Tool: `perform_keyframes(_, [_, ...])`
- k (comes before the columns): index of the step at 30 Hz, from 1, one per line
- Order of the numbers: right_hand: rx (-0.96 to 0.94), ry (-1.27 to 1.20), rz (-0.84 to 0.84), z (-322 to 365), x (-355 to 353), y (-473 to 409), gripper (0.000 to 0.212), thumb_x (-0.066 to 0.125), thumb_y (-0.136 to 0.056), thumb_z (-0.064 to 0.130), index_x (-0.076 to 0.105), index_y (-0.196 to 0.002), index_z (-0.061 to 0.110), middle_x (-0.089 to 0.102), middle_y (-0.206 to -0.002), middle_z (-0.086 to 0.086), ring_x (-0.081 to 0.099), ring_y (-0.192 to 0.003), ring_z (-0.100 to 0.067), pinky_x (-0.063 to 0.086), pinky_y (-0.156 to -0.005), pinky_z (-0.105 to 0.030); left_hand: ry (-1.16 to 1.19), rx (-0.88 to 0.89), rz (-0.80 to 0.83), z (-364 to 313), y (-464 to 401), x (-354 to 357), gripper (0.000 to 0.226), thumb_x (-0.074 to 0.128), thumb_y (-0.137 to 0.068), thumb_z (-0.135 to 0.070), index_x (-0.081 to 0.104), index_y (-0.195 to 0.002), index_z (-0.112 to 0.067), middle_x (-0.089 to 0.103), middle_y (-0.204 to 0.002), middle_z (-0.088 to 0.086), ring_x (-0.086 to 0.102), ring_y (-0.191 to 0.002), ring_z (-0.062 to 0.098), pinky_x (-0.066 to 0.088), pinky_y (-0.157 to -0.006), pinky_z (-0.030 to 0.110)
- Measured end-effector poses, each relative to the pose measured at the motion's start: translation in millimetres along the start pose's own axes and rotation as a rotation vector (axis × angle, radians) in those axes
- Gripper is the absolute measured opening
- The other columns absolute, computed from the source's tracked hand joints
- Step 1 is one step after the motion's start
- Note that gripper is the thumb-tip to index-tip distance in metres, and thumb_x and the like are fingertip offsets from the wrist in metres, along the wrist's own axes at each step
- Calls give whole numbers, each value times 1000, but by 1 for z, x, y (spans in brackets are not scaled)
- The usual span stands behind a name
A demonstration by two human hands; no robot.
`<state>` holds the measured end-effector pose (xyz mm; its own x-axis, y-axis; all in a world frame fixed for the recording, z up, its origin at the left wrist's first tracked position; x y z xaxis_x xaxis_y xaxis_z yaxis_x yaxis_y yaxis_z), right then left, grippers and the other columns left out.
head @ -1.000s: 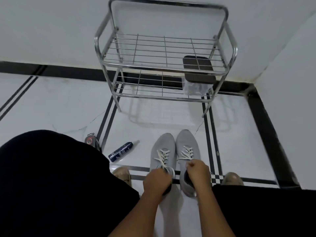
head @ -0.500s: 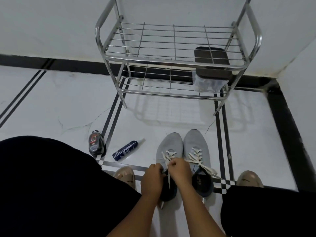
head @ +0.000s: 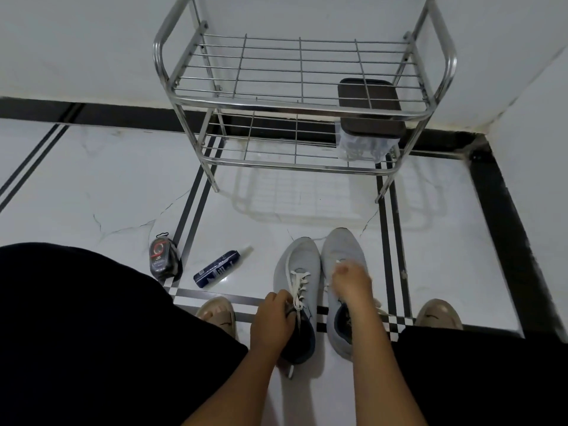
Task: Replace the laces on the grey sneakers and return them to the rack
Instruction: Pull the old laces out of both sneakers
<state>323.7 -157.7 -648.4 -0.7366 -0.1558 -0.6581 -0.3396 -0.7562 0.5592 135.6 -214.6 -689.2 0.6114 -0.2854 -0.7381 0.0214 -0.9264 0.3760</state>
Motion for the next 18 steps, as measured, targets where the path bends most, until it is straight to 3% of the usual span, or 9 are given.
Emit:
perform_keyframes(2, [59,-22,266,-24,41,14,20,45,-90,3,65,-88,6,65,-86,-13,63,-79,-27,50,-70,-33,118,-41,46,0,-5,3,18,61,-79,-16,51,-89,-28,54,-99,-2,56,-89,19,51,-74,36])
perform_keyframes(4, [-5,-112,377,-29,66,27,24,51,-83,-4,64,-81,16,65,-85,-8,63,-82,-25,50,-71,-29,238,-98,99,5,-12,7,27,66,-72,-13,49,-77,-33,59,-96,5,60,-84,21,50,-70,33])
perform_keyframes(6, [-82,-198,367,-26,74,36,29,54,-82,-8,63,-88,19,60,-86,-4,58,-86,-21,47,-71,-24,284,-102,150,6,-17,11,31,69,-71,-12,47,-72,-33,61,-90,8,58,-76,20,45,-63,28])
perform_keyframes(9, [-100,-311,385,-27,78,38,30,54,-83,-13,61,-96,14,51,-84,-6,50,-82,-17,41,-63,-16,322,-99,205,4,-18,13,29,68,-74,-9,49,-74,-30,54,-76,-1,51,-71,16,38,-61,27])
perform_keyframes(13, [-137,-186,347,-32,83,38,23,60,-82,-4,57,-83,18,54,-75,5,52,-71,-8,42,-67,-16,290,-60,248,1,-16,17,27,66,-76,-10,50,-73,-31,53,-73,-6,53,-74,17,40,-66,28])
perform_keyframes(18, [-188,-121,319,-36,85,40,21,63,-84,2,54,-78,21,53,-70,7,50,-66,-4,41,-64,-17,223,-17,222,-1,-10,14,31,68,-77,-14,45,-70,-33,53,-74,-7,52,-74,15,35,-59,21])
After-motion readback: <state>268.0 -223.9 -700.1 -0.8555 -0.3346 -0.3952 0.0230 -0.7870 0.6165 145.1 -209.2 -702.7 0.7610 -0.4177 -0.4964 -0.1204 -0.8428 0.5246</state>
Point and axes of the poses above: each hand's wrist, its own y-axis away from the middle knuckle, its own x-axis out of the palm, z = x × y, the point moved 8 cm from there along -y, towards the middle knuckle
